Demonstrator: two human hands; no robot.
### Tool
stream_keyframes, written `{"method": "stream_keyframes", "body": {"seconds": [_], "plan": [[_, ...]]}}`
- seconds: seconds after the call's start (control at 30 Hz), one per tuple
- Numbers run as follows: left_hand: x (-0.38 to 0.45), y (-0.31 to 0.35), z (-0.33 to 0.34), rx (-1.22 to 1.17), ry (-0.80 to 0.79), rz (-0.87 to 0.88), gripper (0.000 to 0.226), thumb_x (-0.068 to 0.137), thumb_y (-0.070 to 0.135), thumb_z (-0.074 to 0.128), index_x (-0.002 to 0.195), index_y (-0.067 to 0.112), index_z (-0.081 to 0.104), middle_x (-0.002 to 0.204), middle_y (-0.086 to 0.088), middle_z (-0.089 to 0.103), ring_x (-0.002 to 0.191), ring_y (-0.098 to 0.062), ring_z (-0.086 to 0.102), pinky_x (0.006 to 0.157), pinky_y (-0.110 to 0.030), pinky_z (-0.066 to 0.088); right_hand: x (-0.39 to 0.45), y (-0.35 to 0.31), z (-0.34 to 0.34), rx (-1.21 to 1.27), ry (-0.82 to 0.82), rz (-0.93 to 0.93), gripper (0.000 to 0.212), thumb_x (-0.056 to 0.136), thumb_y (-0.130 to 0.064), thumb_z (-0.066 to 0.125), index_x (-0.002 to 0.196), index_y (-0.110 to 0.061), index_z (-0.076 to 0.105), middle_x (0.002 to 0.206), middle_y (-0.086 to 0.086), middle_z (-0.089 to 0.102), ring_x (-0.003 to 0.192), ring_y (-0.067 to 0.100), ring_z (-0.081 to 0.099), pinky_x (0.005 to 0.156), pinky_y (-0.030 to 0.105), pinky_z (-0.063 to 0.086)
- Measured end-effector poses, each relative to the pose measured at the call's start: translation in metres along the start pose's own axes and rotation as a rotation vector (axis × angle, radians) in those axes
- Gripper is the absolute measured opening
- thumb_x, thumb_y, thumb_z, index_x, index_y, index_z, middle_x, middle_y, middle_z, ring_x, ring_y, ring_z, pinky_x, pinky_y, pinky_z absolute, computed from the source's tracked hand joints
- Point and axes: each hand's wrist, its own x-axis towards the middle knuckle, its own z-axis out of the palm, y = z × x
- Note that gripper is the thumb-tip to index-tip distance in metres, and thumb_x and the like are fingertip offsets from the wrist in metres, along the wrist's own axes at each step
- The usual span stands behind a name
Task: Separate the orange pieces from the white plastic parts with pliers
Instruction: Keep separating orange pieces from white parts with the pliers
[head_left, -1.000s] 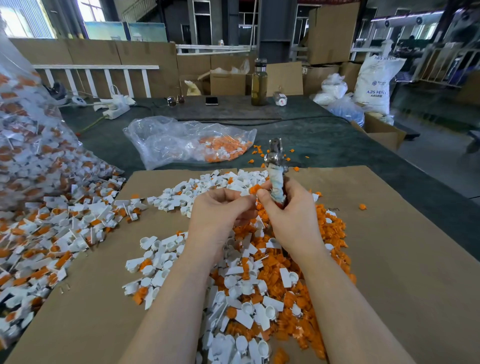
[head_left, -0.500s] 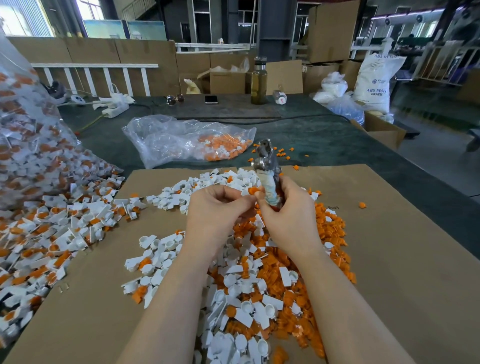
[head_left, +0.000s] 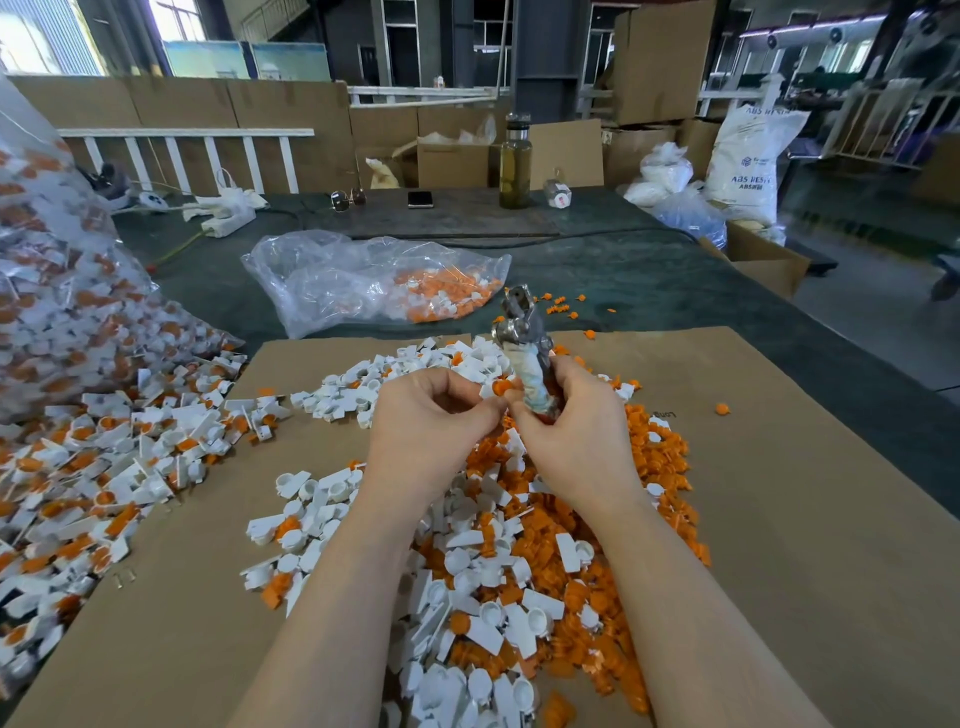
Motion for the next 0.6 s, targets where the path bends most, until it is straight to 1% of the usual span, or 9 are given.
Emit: {"method": "stream_keyframes", "body": {"seconds": [0.1, 0.17, 0.23, 0.3, 0.37, 0.43, 0.5, 0.57, 0.6], "plan": [[-0.0002, 0.0004, 0.0008, 0.032, 0.003, 0.008, 0.017, 0.077, 0.016, 0.081, 0.064, 0.018, 0.071, 0.063, 0.0, 0.072, 0.069, -0.023, 0.072, 0.07, -0.04, 0.062, -0.0001, 0.0003, 0.0002, -0.015, 0.001, -0.015, 0.017, 0.085, -0.024, 0.071, 0.089, -0.028, 0.054, 0.075, -0.019, 0.058, 0.07, 0.003, 0.058, 0.059, 0.022, 0.049], [0.0003, -0.0004, 0.0009, 0.018, 0.005, 0.005, 0.016, 0.077, 0.015, 0.081, 0.065, 0.017, 0.071, 0.064, -0.001, 0.072, 0.071, -0.025, 0.072, 0.07, -0.04, 0.061, 0.0005, 0.0003, 0.0005, -0.001, -0.011, -0.013, 0.017, 0.086, -0.025, 0.07, 0.09, -0.029, 0.054, 0.076, -0.02, 0.058, 0.072, 0.003, 0.059, 0.06, 0.024, 0.051], [0.0007, -0.0013, 0.0008, 0.016, 0.017, 0.006, 0.016, 0.077, 0.015, 0.08, 0.065, 0.016, 0.07, 0.065, -0.003, 0.072, 0.07, -0.025, 0.071, 0.068, -0.037, 0.06, 0.0008, -0.0004, 0.0003, 0.004, -0.037, -0.011, 0.02, 0.086, -0.023, 0.07, 0.092, -0.031, 0.053, 0.077, -0.021, 0.057, 0.074, 0.003, 0.06, 0.063, 0.026, 0.053], [0.0022, -0.0028, 0.0007, 0.018, 0.035, 0.007, 0.016, 0.078, 0.013, 0.078, 0.066, 0.016, 0.069, 0.065, -0.003, 0.071, 0.065, -0.023, 0.068, 0.062, -0.03, 0.058, 0.0011, -0.0009, 0.0002, -0.002, -0.067, -0.021, 0.02, 0.086, -0.021, 0.069, 0.092, -0.031, 0.053, 0.077, -0.02, 0.058, 0.074, 0.004, 0.059, 0.063, 0.029, 0.053], [0.0031, -0.0043, 0.0007, 0.013, 0.042, 0.009, 0.017, 0.078, 0.011, 0.076, 0.065, 0.016, 0.067, 0.065, -0.004, 0.07, 0.059, -0.014, 0.063, 0.055, -0.02, 0.052, 0.0012, -0.0011, 0.0002, -0.002, -0.086, -0.033, 0.017, 0.085, -0.02, 0.068, 0.092, -0.028, 0.055, 0.076, -0.017, 0.059, 0.071, 0.006, 0.058, 0.06, 0.03, 0.052], [0.003, -0.0053, 0.0016, 0.02, 0.045, 0.015, 0.018, 0.079, 0.011, 0.075, 0.065, 0.016, 0.064, 0.063, -0.003, 0.068, 0.056, -0.006, 0.058, 0.05, -0.014, 0.047, 0.0015, -0.001, 0.0001, 0.004, -0.092, -0.039, 0.013, 0.085, -0.018, 0.068, 0.091, -0.024, 0.057, 0.075, -0.013, 0.059, 0.069, 0.008, 0.057, 0.058, 0.032, 0.05], [0.0025, -0.006, 0.0031, 0.033, 0.05, 0.031, 0.019, 0.079, 0.015, 0.074, 0.066, 0.016, 0.061, 0.062, -0.001, 0.066, 0.054, -0.003, 0.054, 0.049, -0.012, 0.043, 0.0018, -0.0009, -0.0002, 0.007, -0.098, -0.042, 0.011, 0.084, -0.016, 0.067, 0.09, -0.02, 0.059, 0.074, -0.011, 0.059, 0.067, 0.011, 0.056, 0.057, 0.033, 0.049], [0.0016, -0.0061, 0.0039, 0.048, 0.059, 0.049, 0.021, 0.081, 0.021, 0.074, 0.068, 0.017, 0.059, 0.064, -0.001, 0.065, 0.055, -0.005, 0.053, 0.05, -0.014, 0.044, 0.0019, -0.0015, -0.0008, 0.013, -0.117, -0.046, 0.012, 0.083, -0.015, 0.066, 0.089, -0.022, 0.058, 0.072, -0.011, 0.058, 0.066, 0.01, 0.055, 0.056, 0.03, 0.046], [0.0016, -0.0062, 0.0037, 0.056, 0.062, 0.054, 0.022, 0.082, 0.024, 0.074, 0.069, 0.017, 0.058, 0.066, -0.002, 0.066, 0.058, -0.008, 0.056, 0.053, -0.017, 0.046, 0.0018, -0.0016, -0.0011, 0.014, -0.13, -0.045, 0.014, 0.083, -0.015, 0.066, 0.09, -0.023, 0.058, 0.072, -0.012, 0.057, 0.066, 0.009, 0.055, 0.055, 0.028, 0.045]]}}
